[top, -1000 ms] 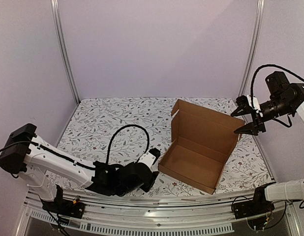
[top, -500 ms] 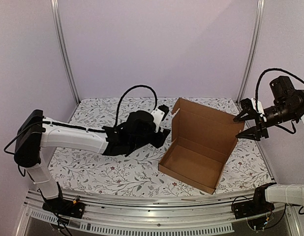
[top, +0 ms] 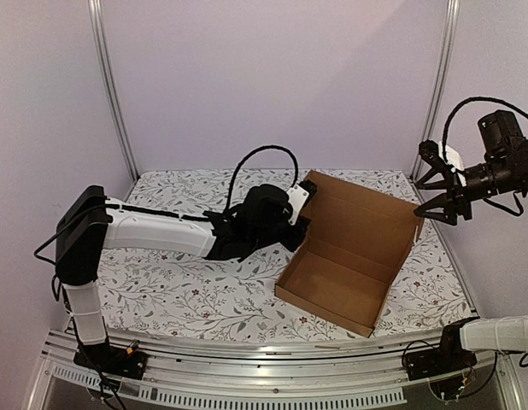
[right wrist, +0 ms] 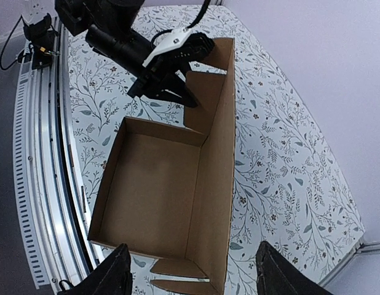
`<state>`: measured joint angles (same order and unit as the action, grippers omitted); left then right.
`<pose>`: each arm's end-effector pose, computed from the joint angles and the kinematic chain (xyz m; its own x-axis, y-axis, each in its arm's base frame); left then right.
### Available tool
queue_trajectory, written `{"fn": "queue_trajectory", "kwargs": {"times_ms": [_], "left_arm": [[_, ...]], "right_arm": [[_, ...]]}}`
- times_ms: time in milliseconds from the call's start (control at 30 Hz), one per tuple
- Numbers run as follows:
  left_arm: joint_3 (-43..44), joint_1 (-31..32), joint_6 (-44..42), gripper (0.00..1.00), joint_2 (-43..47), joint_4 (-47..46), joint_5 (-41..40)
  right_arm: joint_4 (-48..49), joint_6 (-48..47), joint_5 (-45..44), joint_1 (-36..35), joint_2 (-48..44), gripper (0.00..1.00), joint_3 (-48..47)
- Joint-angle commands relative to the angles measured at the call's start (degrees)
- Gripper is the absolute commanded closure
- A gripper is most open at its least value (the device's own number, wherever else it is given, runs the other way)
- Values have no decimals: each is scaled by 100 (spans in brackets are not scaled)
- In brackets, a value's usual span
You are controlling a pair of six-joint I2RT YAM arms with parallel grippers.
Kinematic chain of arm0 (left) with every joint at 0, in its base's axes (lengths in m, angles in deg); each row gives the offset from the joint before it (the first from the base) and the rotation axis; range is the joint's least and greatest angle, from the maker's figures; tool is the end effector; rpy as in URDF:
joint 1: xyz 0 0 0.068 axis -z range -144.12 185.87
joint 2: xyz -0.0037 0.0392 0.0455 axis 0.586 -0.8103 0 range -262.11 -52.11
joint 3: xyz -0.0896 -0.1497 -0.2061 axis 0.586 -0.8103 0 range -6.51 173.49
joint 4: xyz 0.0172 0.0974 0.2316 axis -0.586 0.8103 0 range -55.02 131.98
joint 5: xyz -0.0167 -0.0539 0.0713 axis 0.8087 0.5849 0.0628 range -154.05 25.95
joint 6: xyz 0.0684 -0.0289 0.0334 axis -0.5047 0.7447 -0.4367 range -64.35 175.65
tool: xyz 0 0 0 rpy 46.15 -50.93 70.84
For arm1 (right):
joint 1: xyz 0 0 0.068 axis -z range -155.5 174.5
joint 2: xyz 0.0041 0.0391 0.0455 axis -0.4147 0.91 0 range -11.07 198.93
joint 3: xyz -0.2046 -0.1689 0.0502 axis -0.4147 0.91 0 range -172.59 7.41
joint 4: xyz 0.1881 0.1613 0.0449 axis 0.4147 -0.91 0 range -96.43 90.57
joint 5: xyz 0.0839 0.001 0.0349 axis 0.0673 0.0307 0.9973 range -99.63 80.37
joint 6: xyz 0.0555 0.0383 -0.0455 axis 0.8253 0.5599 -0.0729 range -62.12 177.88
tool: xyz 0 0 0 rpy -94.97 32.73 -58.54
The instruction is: Fold the paper box
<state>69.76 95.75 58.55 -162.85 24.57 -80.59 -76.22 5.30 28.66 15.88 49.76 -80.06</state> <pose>0.2530 -0.3957 0.2166 -0.2396 0.3164 -0.9179 0.6875 0.7229 0.0697 0.1502 0.0669 0.4011 -0.0562 -0.6390 -0.7671 -0.9129 0.3440 -0.2197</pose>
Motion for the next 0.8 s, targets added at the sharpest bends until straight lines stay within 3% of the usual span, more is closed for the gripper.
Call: {"fn": "queue_trajectory", "kwargs": {"times_ms": [0,167,567,767], "left_arm": [[79,-88,40,82,-173,-63,-311],[-171,-239,-143,100,-189,-688,-710],[-501,-1049,-719,100,-150,-1577,-198],[-659,-1123,-485,100,-178,-1792,53]], "right_arm": [[-39,650,-546,-17,248,32,152],[157,881,-241,-17,194,32,207],[292,853,-364,150,347,32,107],[410,-26,137,615,606,30,301]]}}
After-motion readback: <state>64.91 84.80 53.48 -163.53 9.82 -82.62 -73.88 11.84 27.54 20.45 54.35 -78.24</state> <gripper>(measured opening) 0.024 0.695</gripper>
